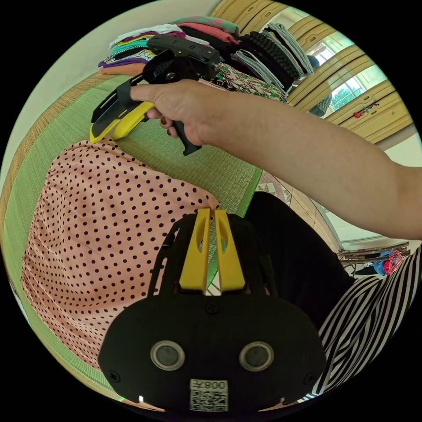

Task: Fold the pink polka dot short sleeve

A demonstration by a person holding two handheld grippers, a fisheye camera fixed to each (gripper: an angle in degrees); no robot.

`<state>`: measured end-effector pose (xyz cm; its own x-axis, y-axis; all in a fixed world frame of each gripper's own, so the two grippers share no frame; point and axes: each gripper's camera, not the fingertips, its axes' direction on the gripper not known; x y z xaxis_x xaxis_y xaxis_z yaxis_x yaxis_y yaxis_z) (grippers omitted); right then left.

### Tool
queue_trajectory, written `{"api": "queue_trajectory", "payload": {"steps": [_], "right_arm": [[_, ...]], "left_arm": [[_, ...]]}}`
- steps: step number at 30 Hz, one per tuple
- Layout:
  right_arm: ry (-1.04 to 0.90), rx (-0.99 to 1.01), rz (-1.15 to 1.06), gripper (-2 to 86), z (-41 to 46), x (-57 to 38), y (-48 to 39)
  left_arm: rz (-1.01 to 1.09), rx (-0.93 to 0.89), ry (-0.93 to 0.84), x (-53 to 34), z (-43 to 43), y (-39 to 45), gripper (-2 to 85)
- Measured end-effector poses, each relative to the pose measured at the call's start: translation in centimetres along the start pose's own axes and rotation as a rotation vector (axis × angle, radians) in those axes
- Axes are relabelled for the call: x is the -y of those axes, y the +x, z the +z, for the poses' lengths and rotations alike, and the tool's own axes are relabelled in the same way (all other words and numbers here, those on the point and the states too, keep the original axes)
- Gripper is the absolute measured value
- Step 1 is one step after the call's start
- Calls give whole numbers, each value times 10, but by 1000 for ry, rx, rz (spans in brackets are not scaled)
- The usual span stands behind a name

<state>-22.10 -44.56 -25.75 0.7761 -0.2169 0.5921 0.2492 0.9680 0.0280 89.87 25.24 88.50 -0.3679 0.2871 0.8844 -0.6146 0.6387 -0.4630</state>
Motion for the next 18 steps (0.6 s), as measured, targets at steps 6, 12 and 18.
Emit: {"api": "queue_trajectory", "payload": {"steps": [6,12,18], "right_arm": [[-15,-14,0,77,9,12,-9],[-7,-25,10,22,5,13,-12],[-11,-29,16,10,-11,2,-10]], "left_arm": [[-6,-19,5,-14,13,-13,16],[-11,-38,22,-39,23,-26,16],[-5,-78,37,-76,38,-34,15]]}}
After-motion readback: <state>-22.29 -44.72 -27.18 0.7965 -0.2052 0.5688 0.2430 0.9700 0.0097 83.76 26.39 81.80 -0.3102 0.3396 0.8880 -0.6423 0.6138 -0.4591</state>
